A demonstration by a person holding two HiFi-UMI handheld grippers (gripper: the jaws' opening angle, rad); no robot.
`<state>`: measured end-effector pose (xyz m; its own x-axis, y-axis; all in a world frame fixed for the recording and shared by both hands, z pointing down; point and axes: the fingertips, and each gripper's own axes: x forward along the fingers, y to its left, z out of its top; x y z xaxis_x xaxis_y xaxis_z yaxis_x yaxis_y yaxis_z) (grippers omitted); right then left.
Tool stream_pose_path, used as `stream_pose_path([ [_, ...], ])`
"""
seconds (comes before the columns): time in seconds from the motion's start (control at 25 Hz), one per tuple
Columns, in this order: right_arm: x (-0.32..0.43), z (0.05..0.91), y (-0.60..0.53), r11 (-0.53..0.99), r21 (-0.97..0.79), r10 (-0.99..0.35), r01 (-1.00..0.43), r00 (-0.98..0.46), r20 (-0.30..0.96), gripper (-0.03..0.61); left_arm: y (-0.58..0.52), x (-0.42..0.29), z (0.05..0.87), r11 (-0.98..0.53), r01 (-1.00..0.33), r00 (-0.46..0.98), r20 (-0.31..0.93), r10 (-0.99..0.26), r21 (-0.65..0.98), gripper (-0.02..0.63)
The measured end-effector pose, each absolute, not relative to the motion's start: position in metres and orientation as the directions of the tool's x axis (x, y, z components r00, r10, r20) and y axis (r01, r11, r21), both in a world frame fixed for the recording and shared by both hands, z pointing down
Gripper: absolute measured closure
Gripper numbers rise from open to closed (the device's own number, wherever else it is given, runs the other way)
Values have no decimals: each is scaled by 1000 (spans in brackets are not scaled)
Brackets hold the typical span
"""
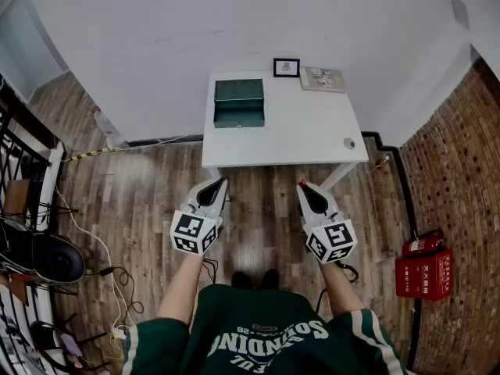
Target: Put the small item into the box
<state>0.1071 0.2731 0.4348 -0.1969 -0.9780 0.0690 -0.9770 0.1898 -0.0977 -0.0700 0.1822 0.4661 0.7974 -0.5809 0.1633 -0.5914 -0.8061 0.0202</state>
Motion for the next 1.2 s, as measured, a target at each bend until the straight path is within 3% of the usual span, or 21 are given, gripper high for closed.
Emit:
stream_pose_path([
  [1.2, 127, 452, 284, 301, -142, -946, -943, -314, 83, 566, 215, -34, 475, -757, -653, 747, 178, -640, 18, 563],
])
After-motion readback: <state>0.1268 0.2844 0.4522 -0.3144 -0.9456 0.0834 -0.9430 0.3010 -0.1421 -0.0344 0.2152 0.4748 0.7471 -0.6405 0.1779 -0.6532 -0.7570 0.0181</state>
